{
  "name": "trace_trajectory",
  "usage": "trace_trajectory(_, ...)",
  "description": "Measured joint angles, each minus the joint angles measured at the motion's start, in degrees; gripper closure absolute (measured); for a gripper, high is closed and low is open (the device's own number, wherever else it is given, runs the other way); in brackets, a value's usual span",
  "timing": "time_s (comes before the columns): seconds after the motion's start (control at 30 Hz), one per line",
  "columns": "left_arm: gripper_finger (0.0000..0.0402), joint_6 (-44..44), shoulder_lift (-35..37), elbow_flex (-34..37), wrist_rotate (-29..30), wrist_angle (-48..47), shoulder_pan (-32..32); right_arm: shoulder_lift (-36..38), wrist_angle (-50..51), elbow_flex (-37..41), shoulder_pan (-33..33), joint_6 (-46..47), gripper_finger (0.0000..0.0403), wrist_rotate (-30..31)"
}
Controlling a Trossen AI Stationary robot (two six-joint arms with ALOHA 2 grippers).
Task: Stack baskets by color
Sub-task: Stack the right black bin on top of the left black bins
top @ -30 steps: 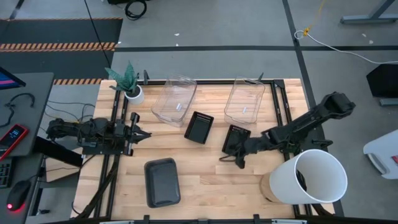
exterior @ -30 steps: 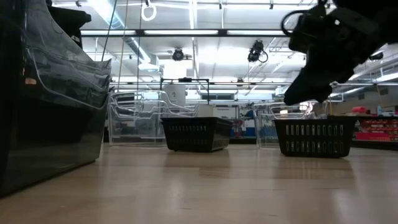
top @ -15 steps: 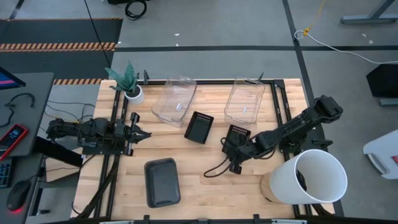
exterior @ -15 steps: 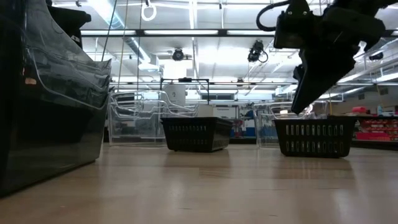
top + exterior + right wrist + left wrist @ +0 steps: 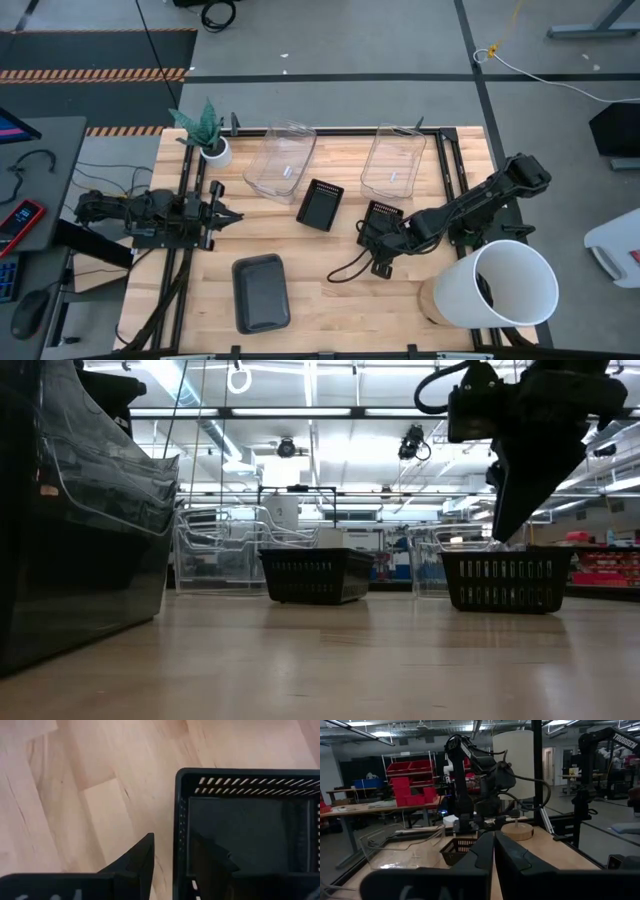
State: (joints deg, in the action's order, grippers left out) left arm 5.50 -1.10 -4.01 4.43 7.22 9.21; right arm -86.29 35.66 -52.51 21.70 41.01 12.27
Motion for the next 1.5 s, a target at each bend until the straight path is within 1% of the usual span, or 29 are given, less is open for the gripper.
trace_trajectory(0.23,0.0370,0.0,0.0,0.0,0.0,0.0,0.0,-3.9,0.3,-0.1,0.4,0.0,0.0232,1.8)
trace_trajectory(0.47,0.0379,0.0,0.0,0.0,0.0,0.0,0.0,-6.2,0.1,-0.1,0.4,-0.6,0.0191,2.7)
trace_trajectory(0.63,0.0383,0.0,0.0,0.0,0.0,0.0,0.0,-8.4,-0.5,0.0,0.4,-0.6,0.0189,2.9)
trace_trajectory(0.9,0.0374,0.0,0.0,0.0,0.0,0.0,0.0,-12.7,-1.6,0.0,0.2,-0.7,0.0221,3.1)
trace_trajectory(1.07,0.0370,0.0,0.0,0.0,0.0,0.0,0.0,-12.8,-2.0,-0.1,-0.2,-0.2,0.0255,2.2)
trace_trajectory(1.23,0.0376,0.0,0.0,0.0,0.0,0.0,0.0,-12.4,-2.0,0.0,-0.2,0.2,0.0289,1.6)
trace_trajectory(1.37,0.0380,0.0,0.0,0.0,0.0,0.0,0.0,-12.4,-2.0,0.0,-0.2,0.0,0.0332,1.4)
trace_trajectory(1.5,0.0378,0.0,0.0,0.0,0.0,0.0,0.0,-12.3,-1.8,0.0,-0.2,-0.7,0.0387,1.7)
